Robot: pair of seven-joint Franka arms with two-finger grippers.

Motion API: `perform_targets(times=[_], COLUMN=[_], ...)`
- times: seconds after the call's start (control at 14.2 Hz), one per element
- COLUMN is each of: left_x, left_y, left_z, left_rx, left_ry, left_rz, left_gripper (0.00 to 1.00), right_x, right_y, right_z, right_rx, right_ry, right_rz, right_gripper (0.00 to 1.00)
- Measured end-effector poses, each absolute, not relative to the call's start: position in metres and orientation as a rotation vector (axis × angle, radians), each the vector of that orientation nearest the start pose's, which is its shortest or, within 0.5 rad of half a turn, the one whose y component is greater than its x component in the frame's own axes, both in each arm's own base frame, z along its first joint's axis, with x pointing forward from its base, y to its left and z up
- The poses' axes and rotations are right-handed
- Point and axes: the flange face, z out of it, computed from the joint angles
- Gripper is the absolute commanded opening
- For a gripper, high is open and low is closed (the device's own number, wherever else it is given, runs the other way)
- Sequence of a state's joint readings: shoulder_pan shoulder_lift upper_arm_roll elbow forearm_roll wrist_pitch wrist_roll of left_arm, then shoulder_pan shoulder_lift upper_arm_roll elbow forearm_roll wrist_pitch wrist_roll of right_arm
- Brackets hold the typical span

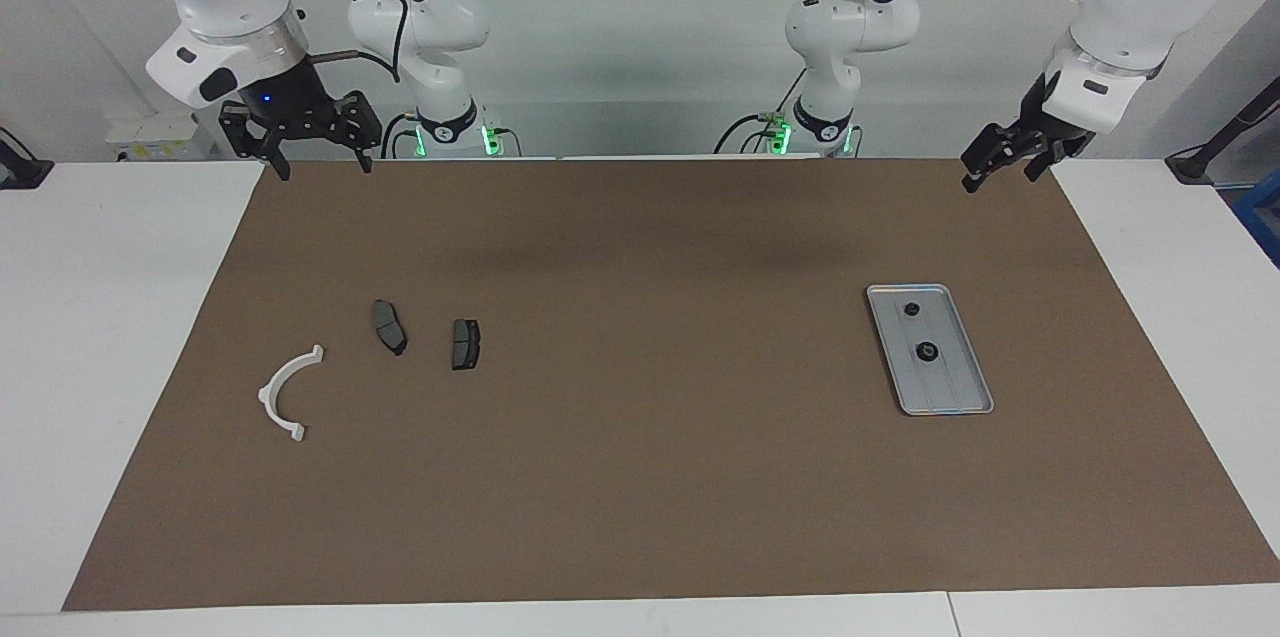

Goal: Place bearing gear from tray to pile

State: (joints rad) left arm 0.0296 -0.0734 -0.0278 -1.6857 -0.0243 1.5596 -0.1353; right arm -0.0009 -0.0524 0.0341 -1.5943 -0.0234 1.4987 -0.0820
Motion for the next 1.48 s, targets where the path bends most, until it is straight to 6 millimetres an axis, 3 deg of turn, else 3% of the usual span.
perform_targets(times=[0.7, 0.84, 0.99, 1.27, 1.48], left_x=[0.529, 0.533, 0.542, 0.576, 0.58], left_y=[0.002, 0.003, 0.004, 0.006, 0.013], left_z=[0.609, 0.6, 0.566, 0.468, 0.395], left_rx=[-3.151, -3.153, -3.154, -3.152, -3.149], left_ry=[-0.234, -0.242, -0.246, -0.255, -0.272], left_rz=[0.08, 0.043, 0.015, 0.006, 0.015], left_gripper=[1.0, 1.0, 1.0, 1.0, 0.96], right_x=[0.53, 0.53, 0.529, 0.519, 0.511], right_y=[0.016, 0.016, 0.015, 0.016, 0.016], right_z=[0.636, 0.636, 0.639, 0.659, 0.671], right_rx=[-3.16, -3.16, -3.16, -3.162, -3.163], right_ry=[-0.18, -0.18, -0.18, -0.18, -0.181], right_rz=[0.069, 0.068, 0.06, -0.003, -0.038], right_gripper=[1.0, 1.0, 1.0, 1.0, 1.0])
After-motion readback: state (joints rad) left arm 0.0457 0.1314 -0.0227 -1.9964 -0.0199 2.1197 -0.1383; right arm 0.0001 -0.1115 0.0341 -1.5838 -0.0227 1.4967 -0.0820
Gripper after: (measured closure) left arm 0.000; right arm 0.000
